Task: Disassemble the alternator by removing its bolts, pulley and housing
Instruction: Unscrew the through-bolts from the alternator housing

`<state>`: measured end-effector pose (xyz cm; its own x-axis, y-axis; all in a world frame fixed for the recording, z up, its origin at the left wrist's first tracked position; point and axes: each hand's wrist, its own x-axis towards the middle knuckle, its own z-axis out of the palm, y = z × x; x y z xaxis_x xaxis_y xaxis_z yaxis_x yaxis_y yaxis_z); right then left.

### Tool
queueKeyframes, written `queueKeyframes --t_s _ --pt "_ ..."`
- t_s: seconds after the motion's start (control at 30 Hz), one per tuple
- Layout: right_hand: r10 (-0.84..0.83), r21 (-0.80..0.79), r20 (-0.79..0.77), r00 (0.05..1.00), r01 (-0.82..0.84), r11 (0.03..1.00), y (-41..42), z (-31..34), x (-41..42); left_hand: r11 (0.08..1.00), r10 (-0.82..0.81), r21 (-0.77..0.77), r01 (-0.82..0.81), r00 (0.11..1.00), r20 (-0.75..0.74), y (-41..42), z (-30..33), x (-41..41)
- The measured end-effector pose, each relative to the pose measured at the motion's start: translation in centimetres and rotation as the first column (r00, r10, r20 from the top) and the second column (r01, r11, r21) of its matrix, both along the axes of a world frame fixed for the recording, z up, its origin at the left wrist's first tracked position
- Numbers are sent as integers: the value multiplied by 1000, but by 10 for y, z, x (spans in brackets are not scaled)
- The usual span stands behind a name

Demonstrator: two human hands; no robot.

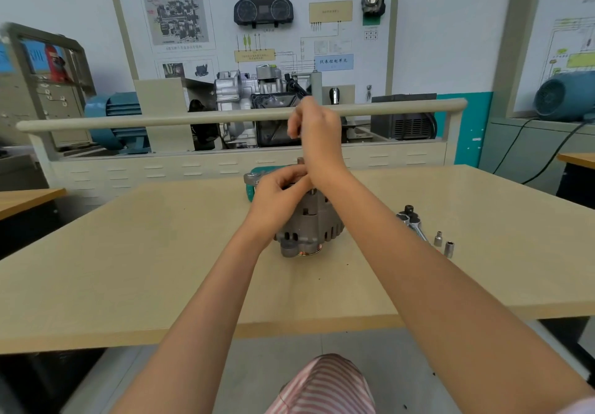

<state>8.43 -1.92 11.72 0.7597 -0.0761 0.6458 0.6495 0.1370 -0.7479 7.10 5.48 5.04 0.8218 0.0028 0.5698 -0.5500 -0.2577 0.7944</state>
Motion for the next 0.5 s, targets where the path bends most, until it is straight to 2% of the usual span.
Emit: queueKeyframes --t_s 0.07,0.13,0.17,0.23,0.27,0.3,0.33,0.37,0.4,0.43,0.47,0.5 --pt "229 181 -69 971 -213 960 -2 4 4 1000 -8 -5 8 1000 -5 1 1 1" --pt "321 277 -82 943 -288 917 -3 7 7 1000 1 -12 -1 1000 -8 1 1 1" --pt "276 254 -86 957 -247 935 -2 6 7 1000 4 -19 -4 1000 -9 0 1 1" --pt "47 86 -29 998 -44 995 -1 0 4 1000 8 -27 -8 1000 -12 0 2 0" --pt "-90 -34 59 994 92 995 0 -6 2 1000 19 -24 -19 1000 -14 1 1 0" --pt "-238 -175 180 954 270 947 1 -11 2 999 35 -28 -36 999 -21 2 1 1" --pt "-404 -314 315 859 496 810 1 -18 2 998 56 -37 -58 997 -44 2 1 2" --pt "-539 -414 438 720 693 590 2 -23 2 996 78 -42 -82 994 -74 3 0 3" --pt "-611 -463 526 591 802 377 3 -27 1 994 98 -44 -103 990 -101 3 0 4" --pt "-639 -483 571 515 840 246 4 -29 0 992 113 -46 -119 987 -115 2 0 5" --pt "-648 -478 591 480 856 199 5 -30 -3 990 125 -49 -131 985 -117 1 0 5" --pt "-647 -468 598 473 861 198 5 -29 -4 989 134 -52 -140 985 -112 1 0 5"
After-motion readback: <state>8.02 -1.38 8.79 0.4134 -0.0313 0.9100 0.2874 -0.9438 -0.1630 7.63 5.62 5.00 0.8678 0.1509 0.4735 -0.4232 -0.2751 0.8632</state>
